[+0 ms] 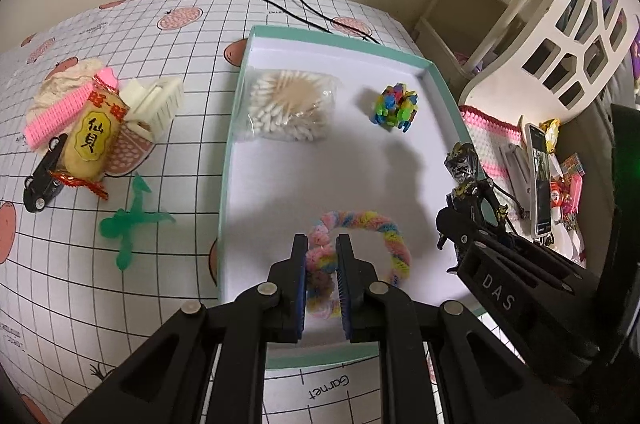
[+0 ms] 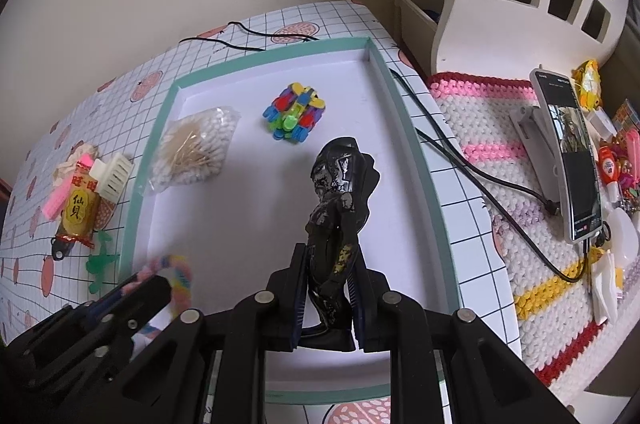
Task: Organize objects
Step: 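Carry the ring with the left tool and the figure with the right tool over the tray, then lower both tools into the tray and open them, releasing ring and figure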
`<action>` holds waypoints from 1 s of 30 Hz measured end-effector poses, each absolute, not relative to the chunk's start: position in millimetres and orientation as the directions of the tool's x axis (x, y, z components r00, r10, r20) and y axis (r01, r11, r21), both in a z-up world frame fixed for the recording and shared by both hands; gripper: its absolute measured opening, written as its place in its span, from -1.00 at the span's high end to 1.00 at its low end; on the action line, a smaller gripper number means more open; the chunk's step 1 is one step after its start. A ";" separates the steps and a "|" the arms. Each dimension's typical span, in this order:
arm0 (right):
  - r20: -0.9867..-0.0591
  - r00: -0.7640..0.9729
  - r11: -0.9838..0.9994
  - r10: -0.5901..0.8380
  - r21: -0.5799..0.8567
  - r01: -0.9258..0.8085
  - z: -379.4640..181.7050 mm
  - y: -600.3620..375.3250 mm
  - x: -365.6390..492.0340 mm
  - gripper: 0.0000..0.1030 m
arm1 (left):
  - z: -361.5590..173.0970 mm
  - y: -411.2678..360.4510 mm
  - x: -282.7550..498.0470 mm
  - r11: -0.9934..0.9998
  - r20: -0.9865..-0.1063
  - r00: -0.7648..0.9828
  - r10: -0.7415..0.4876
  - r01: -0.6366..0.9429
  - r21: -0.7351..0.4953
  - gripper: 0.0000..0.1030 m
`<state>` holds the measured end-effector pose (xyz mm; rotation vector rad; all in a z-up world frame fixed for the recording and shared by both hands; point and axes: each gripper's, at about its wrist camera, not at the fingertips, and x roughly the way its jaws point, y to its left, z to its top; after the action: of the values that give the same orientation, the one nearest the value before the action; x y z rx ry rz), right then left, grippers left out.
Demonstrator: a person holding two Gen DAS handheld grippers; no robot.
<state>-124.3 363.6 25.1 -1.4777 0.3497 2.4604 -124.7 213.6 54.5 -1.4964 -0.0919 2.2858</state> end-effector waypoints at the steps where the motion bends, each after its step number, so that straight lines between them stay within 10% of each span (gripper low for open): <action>1: -0.887 -0.453 -0.941 0.089 0.075 -0.331 24.5 362.9 -124.7 0.60 | 52.8 213.5 -125.4 -0.916 -0.867 -0.339 0.366 -0.293 -0.273 0.73; 30: -0.882 -0.461 -0.945 0.100 0.061 -0.322 25.3 350.8 -126.3 0.39 | 54.7 198.6 -129.7 -0.909 -0.856 -0.340 0.390 -0.291 -0.299 0.41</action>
<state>-126.3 350.8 25.3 -1.4687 0.3208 2.4705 -129.7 198.6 54.7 -1.4899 -0.1290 2.2741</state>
